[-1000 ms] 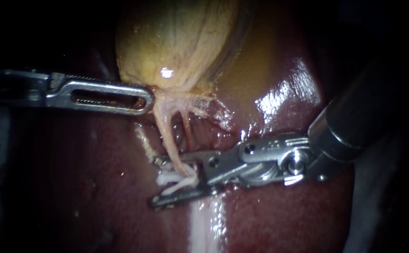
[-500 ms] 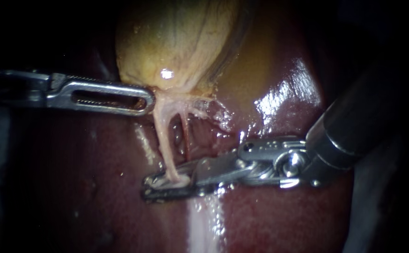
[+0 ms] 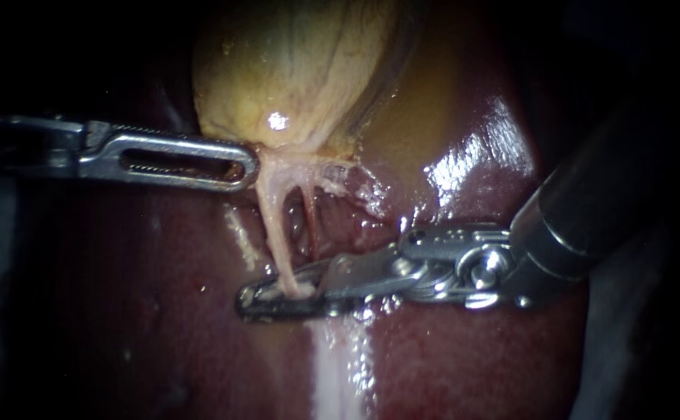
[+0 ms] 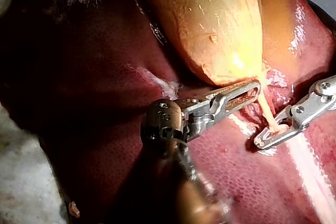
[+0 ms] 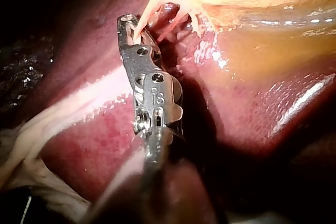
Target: Clipping second clip left tube
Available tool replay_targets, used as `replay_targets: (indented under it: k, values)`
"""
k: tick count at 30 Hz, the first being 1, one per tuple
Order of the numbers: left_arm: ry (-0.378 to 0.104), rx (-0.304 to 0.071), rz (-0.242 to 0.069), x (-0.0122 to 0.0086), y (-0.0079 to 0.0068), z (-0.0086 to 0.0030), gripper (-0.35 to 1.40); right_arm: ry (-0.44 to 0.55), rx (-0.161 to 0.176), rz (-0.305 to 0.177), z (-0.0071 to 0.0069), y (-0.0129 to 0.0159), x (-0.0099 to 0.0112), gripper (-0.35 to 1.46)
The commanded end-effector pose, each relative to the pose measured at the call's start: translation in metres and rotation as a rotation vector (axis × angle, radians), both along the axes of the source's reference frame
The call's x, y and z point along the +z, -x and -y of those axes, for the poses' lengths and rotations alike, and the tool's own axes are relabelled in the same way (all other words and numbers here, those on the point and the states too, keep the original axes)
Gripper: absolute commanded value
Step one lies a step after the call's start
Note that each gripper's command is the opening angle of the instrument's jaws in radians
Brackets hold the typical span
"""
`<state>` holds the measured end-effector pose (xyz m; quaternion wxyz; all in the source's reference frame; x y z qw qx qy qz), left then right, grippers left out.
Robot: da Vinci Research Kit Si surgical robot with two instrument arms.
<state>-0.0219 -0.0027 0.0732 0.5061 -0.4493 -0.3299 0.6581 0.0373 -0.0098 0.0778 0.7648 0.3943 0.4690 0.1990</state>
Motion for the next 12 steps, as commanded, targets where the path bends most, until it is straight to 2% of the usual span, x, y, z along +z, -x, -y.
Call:
replay_targets:
  k: [1,12]
  values:
    - [0.0,0.0,0.0,0.0,0.0,0.0,-0.35,0.001,-0.002,0.0,0.0001,0.0,0.0001,-0.35]
    - [0.0,0.0,0.0,0.0,0.0,0.0,-0.35,-0.006,-0.011,0.0,0.0002,0.0,0.0004,-0.35]
